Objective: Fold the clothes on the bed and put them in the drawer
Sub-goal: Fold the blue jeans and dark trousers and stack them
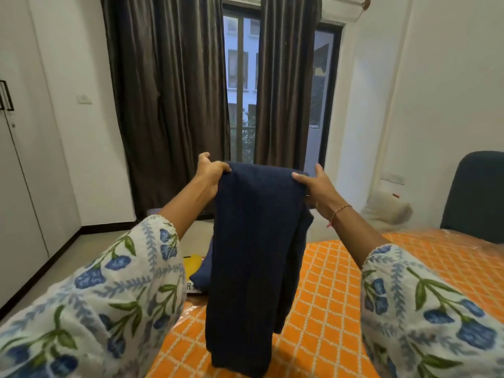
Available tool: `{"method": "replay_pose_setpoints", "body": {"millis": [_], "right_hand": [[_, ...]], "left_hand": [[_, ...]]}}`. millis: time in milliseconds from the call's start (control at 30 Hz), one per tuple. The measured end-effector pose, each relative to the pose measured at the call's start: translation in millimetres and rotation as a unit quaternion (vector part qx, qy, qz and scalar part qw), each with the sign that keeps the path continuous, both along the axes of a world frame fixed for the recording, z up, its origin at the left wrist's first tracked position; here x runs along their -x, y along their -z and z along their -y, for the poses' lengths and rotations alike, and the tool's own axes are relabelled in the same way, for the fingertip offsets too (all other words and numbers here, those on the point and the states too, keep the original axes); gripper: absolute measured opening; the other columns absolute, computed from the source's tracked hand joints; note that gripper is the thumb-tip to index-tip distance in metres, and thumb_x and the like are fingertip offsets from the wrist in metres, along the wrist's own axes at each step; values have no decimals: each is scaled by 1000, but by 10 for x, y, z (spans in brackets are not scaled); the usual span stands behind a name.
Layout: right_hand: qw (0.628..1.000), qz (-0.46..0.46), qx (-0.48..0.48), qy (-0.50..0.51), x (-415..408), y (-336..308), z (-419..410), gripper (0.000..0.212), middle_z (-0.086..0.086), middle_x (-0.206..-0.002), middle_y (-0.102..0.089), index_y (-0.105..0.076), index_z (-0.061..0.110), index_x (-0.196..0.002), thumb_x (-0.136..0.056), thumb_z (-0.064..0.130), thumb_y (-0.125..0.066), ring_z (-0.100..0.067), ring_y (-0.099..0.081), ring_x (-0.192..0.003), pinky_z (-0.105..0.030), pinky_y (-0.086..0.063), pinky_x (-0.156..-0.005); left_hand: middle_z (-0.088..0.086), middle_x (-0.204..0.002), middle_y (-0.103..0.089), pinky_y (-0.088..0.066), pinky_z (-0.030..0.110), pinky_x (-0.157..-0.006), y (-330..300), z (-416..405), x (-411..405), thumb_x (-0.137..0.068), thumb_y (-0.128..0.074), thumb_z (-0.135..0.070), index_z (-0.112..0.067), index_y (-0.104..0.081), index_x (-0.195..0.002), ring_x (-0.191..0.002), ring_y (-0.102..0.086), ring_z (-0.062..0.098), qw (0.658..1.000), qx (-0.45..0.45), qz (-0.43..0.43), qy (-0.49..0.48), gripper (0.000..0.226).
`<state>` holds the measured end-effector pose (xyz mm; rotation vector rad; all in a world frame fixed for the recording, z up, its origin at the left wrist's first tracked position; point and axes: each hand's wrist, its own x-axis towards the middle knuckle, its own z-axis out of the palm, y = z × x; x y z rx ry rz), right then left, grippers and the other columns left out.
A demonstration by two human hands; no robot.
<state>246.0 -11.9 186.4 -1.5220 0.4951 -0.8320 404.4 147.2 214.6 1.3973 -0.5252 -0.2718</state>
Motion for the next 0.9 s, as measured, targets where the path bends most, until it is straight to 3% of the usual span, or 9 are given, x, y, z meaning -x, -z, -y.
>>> {"method": "replay_pose_setpoints", "body": {"millis": [100,233,300,433,500,567,700,767,900], "right_hand": [[998,2,51,23,-17,16,59,54,-9,-146,-40,-35,22,-145,-95,17,-55,-32,-44,-127,-38,-47,-81],[991,109,-72,7,-139,16,-42,37,-5,-129,-52,-52,13,-133,-96,14,-52,-22,-51,-112,-36,-48,-89],[986,128,-102,21,-205,66,-57,35,-6,-126,-55,-55,11,-130,-95,14,-54,-23,-52,-113,-36,-48,-96],[985,124,-116,-9,-256,172,11,54,-9,-140,-47,-40,11,-141,-92,24,-59,-26,-48,-124,-35,-46,-97],[994,69,-75,-37,-300,168,21,85,-9,-150,-35,-17,14,-150,-85,37,-66,-29,-41,-131,-40,-39,-105],[999,-27,35,-8,-344,89,-1,92,-10,-155,-25,-8,14,-152,-85,37,-67,-31,-33,-137,-44,-34,-110],[983,-47,172,35,-421,-138,-64,54,-10,-148,-39,-38,8,-144,-94,15,-57,-26,-38,-135,-35,-34,-110],[982,-32,173,63,-444,-211,-99,43,-9,-139,-51,-50,6,-136,-94,12,-56,-23,-46,-129,-34,-38,-109],[995,10,49,80,-407,-256,-115,35,-4,-125,-56,-54,7,-130,-97,16,-51,-17,-51,-113,-26,-44,-97]], "left_hand": [[10,-142,-37,-50,39,-85,121,-89,-49,-83,-69,-6,-19,-23,-148,-117,-50,28,996,-70,52,4,81],[10,-130,-55,-52,33,-79,244,-191,-49,-78,-75,-35,-9,-39,-139,-104,-63,21,991,50,-75,103,75],[12,-135,-54,-53,28,-80,335,-198,28,-84,-70,-32,-5,-44,-134,-105,-63,20,991,-3,-44,123,63],[11,-154,-25,-47,29,-85,289,-131,-116,-89,-64,-18,-16,-12,-152,-124,-44,22,999,-11,22,45,82],[12,-152,-28,-47,25,-71,197,-135,-114,-89,-64,-20,-16,-9,-153,-111,-47,19,998,24,-6,64,84],[13,-149,-33,-47,27,-71,174,-121,-104,-89,-64,-18,-15,-10,-152,-110,-48,21,998,-14,-15,61,83],[14,-140,-43,-45,38,-93,154,-120,-169,-88,-67,-20,-11,-28,-146,-122,-48,29,975,-185,113,-38,71],[10,-125,-53,-47,32,-87,63,-97,-189,-85,-69,-25,-8,-43,-135,-115,-53,26,962,-211,163,-61,59],[6,-99,-60,-48,27,-65,-79,-144,-85,-91,-60,-23,-7,-52,-124,-86,-59,16,998,-37,-28,50,37]]}}
